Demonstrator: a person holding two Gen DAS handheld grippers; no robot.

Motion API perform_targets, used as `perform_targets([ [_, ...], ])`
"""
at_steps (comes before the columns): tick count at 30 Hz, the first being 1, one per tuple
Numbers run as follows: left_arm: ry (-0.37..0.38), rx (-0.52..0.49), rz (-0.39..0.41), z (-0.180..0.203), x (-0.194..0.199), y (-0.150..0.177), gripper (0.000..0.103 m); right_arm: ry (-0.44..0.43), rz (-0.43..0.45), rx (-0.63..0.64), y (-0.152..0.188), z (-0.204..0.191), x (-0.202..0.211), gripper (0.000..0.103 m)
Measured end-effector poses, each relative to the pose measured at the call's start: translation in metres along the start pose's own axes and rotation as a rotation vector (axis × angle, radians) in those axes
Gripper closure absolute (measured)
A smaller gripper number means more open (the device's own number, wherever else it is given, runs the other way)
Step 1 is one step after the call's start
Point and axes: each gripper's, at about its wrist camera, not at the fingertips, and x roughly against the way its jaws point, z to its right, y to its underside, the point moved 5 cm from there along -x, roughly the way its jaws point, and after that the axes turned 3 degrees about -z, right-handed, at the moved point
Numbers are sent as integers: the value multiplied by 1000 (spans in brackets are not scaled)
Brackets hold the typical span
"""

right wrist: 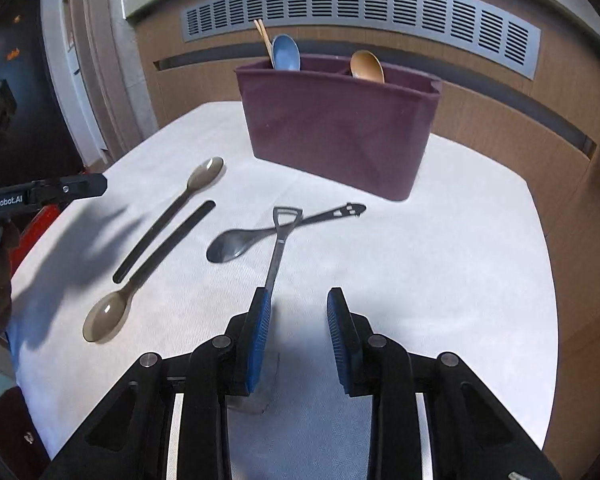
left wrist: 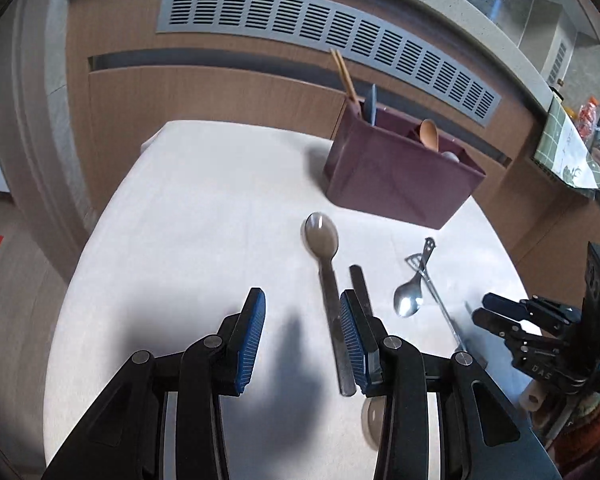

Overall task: Organize utensils
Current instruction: 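Move the right tool to the small metal spatula while the left tool hovers over the brown spoon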

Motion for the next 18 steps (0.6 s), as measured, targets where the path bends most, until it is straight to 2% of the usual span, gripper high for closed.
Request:
perform_targets([
  [3,3,13,-4,-1,-2,1,63,-43,-24,-26,10,1,7,76],
  [10,39,-7,-47,11,-18,4,63,-98,-72,-93,62,-3,22,74],
  [14,38,-7,-68,14,-22,6,63,-77,-47,-86,62,-12,20,68],
  [18,31,3,-68,11,-21,7,63,-17,-51,-10,51,-29,10,59],
])
